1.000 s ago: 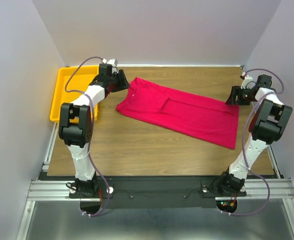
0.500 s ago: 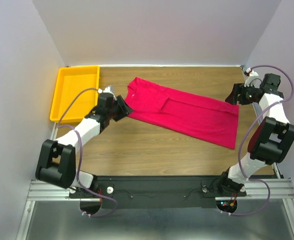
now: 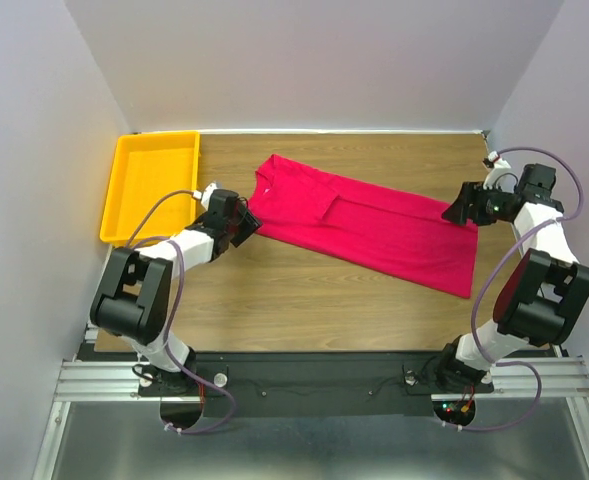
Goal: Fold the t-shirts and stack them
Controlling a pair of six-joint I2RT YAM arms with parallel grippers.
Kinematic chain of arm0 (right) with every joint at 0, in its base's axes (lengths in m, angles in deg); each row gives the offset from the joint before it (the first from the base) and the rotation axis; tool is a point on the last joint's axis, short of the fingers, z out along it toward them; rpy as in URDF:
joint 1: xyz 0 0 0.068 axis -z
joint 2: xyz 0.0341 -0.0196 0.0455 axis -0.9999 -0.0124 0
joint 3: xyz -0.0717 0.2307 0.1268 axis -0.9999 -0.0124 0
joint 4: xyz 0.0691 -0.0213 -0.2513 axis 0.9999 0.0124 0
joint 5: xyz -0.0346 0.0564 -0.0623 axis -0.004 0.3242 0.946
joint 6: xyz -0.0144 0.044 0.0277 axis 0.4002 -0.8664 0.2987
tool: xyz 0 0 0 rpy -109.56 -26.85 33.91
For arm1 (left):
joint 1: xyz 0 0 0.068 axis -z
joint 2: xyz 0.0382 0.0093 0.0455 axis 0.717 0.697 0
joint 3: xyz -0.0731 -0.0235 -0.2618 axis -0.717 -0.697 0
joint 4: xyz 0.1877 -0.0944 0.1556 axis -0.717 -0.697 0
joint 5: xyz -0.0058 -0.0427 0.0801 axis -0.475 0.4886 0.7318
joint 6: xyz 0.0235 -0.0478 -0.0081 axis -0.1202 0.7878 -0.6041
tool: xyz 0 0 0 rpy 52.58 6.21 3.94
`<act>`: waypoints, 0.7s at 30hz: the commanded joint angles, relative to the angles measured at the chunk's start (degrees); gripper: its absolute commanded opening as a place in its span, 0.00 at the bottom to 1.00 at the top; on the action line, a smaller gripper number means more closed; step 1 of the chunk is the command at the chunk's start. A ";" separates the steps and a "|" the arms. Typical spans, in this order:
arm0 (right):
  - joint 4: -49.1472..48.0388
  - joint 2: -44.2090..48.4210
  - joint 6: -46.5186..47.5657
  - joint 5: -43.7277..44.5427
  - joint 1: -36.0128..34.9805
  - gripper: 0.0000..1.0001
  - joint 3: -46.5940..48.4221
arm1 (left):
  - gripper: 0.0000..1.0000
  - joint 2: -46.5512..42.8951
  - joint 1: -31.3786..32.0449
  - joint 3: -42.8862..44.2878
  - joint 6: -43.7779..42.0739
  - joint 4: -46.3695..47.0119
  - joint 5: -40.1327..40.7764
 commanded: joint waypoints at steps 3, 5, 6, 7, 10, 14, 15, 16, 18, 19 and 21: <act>-1.36 2.98 -0.76 -1.94 0.21 0.77 -1.35 | 0.55 3.88 -1.27 5.28 1.21 -1.99 7.21; -1.27 2.99 -0.93 -1.94 0.21 0.77 -1.61 | 0.52 4.76 -2.06 6.50 0.94 -2.79 8.44; -1.45 2.99 -0.85 -1.94 0.12 0.77 -1.61 | 0.51 5.12 -2.41 6.86 0.85 -3.23 8.53; -1.45 2.99 -0.93 -1.94 0.21 0.77 -1.61 | 0.50 5.90 -2.59 7.30 0.59 -3.75 8.53; -1.62 2.90 -1.20 -1.94 0.21 0.77 -1.35 | 0.50 7.57 -2.85 9.06 -0.02 -6.21 9.33; -1.80 2.46 -1.73 -2.20 0.21 0.76 -0.91 | 0.50 9.86 -3.12 10.73 -1.43 -7.71 9.41; -1.80 2.46 -1.81 -2.29 0.21 0.76 -0.82 | 0.47 10.21 -3.21 11.43 -1.87 -7.89 9.24; -1.80 2.46 -1.81 -2.29 0.21 0.76 -0.82 | 0.47 10.91 -3.38 11.70 -2.05 -8.06 9.24; -1.97 2.55 -1.90 -2.20 0.21 0.76 -0.73 | 0.39 11.36 -3.47 12.57 -2.49 -8.50 9.50; -1.97 2.55 -1.90 -2.20 0.21 0.76 -0.65 | 0.33 11.79 -3.73 12.75 -2.92 -8.76 9.76; -2.06 2.46 -1.81 -2.20 0.21 0.76 -0.73 | 0.29 12.15 -4.00 13.98 -3.37 -9.12 10.29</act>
